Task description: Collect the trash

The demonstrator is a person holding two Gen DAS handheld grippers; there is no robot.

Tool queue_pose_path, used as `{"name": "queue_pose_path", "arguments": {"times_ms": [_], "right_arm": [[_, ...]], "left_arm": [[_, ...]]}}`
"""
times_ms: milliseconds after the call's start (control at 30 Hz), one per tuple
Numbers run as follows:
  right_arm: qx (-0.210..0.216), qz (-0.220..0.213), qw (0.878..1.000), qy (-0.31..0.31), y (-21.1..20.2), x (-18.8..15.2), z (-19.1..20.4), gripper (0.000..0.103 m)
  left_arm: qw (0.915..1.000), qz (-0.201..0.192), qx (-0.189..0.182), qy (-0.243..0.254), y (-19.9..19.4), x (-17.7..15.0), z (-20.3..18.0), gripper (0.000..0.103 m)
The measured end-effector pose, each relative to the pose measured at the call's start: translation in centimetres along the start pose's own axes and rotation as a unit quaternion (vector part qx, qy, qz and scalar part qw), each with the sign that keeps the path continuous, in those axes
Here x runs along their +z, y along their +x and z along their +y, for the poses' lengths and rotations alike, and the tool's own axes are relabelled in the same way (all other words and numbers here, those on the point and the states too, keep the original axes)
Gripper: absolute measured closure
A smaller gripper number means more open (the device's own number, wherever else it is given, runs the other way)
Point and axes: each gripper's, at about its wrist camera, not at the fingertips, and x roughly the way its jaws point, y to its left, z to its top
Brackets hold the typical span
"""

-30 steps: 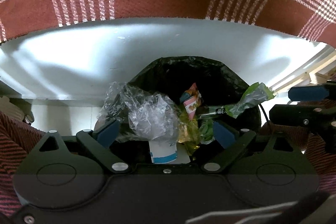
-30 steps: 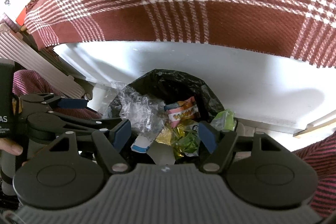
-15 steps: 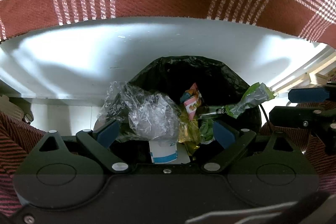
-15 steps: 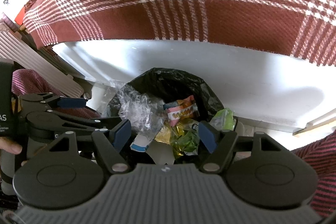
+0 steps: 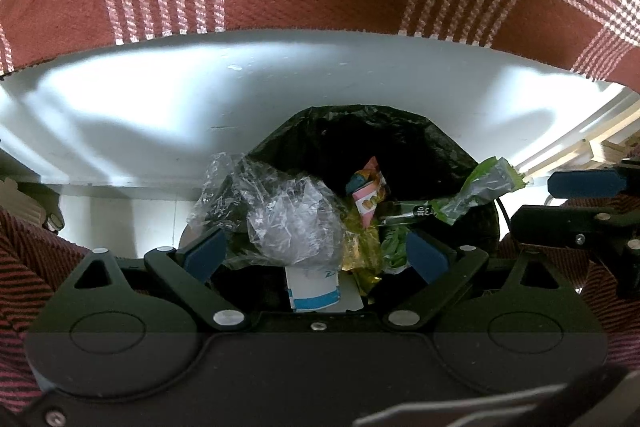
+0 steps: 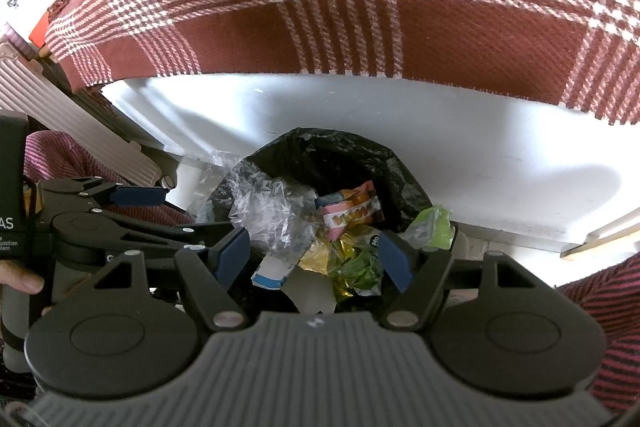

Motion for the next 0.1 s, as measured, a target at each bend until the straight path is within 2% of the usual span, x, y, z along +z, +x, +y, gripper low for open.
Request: {"name": "queue_pose_path", "arguments": {"times_ms": [100], "right_arm": [[0.0,-0.002,1.0,0.001,-0.05,0.0,-0.05,0.022]], "left_arm": [[1.0,-0.003,-0.001,0.0,-0.18,-0.05,0.02,0.007]]}}
